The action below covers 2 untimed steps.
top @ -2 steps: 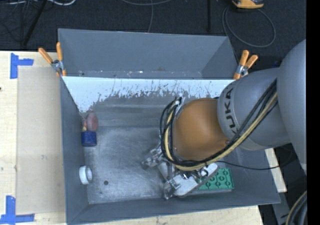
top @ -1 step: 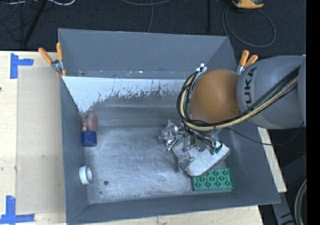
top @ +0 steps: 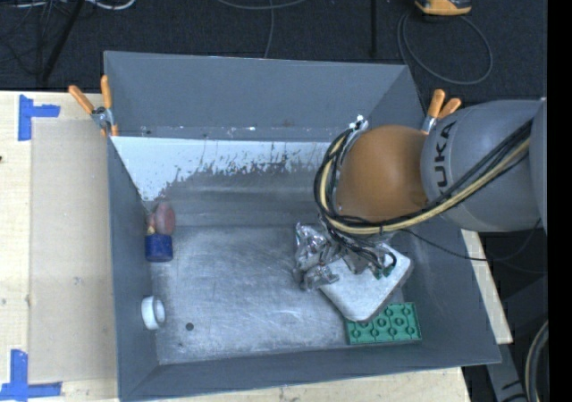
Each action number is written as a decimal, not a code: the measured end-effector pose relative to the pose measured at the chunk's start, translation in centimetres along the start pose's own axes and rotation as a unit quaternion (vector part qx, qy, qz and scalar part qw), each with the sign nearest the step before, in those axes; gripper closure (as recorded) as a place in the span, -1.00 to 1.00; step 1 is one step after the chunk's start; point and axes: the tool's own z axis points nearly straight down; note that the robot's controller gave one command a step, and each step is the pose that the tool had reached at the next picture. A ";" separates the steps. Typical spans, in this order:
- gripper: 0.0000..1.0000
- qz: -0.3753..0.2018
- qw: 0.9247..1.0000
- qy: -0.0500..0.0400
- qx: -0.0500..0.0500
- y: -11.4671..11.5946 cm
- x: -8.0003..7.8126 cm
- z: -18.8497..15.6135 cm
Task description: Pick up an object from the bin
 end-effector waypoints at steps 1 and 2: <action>1.00 -0.067 0.998 -0.006 0.003 -2.9 -3.4 -13.0; -1.00 -0.065 0.998 -0.002 0.000 -2.9 -3.1 -12.5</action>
Offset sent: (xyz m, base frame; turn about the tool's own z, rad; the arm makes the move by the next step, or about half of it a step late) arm 0.0400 -0.0141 0.1254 -0.1357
